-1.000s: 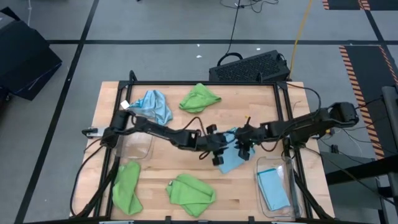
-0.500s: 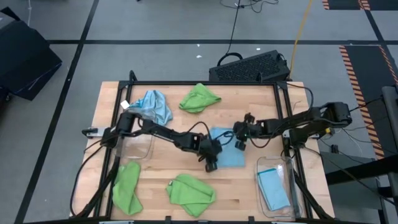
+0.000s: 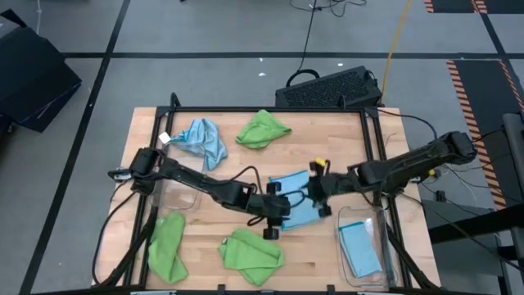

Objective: Sort microfiber towel by color & place in baskets
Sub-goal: Fold the right blue microfiber towel

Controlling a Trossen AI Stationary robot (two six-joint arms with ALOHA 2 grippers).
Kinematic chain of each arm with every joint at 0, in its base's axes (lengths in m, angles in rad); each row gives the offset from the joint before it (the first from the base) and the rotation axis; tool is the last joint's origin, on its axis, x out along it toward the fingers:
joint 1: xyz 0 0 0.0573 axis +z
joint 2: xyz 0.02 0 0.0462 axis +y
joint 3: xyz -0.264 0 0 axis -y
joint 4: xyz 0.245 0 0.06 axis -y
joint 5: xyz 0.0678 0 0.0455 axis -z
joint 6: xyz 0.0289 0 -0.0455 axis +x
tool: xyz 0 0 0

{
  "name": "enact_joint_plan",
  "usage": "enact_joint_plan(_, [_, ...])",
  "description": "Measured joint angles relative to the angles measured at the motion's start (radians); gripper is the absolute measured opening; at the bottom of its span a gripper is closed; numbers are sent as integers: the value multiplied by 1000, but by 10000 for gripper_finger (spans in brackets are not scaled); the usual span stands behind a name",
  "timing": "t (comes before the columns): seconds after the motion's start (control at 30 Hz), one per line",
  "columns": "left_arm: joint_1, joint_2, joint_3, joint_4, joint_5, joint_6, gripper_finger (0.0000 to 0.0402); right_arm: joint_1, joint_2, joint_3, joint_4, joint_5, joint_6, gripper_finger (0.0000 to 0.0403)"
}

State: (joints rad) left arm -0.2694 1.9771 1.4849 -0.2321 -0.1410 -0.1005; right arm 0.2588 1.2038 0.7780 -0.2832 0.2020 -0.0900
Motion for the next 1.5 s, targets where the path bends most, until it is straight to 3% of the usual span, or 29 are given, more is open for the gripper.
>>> enact_joint_plan(0.13, [-8, 12, -6, 3, -72, 13, 131, 35, 111, 99, -225, -90, 112, 103])
enact_joint_plan(0.3, [-1, 25, -5, 20, -60, -59, 137, 90, 306, 229, -301, -177, 169, 124])
enact_joint_plan(0.53, [-80, 34, -5, 20, -61, -127, 182, 201, 446, 371, -402, -175, 133, 180])
enact_joint_plan(0.67, [-172, 34, -5, -13, -131, -227, 192, 256, 445, 420, -503, -94, 241, 191])
enact_joint_plan(0.83, [-263, 34, -5, -25, -270, -310, 178, 274, 440, 392, -566, -71, 426, 183])
enact_joint_plan(1.0, [-275, 50, -5, 11, -392, -312, 167, 262, 441, 274, -431, -70, 501, 172])
enact_joint_plan(1.23, [-198, 93, -5, 81, -293, -341, 182, 226, 441, 175, -380, -45, 534, 171])
enact_joint_plan(1.5, [-111, 120, -5, 76, -263, -196, 243, 225, 441, 162, -357, -63, 489, 171])
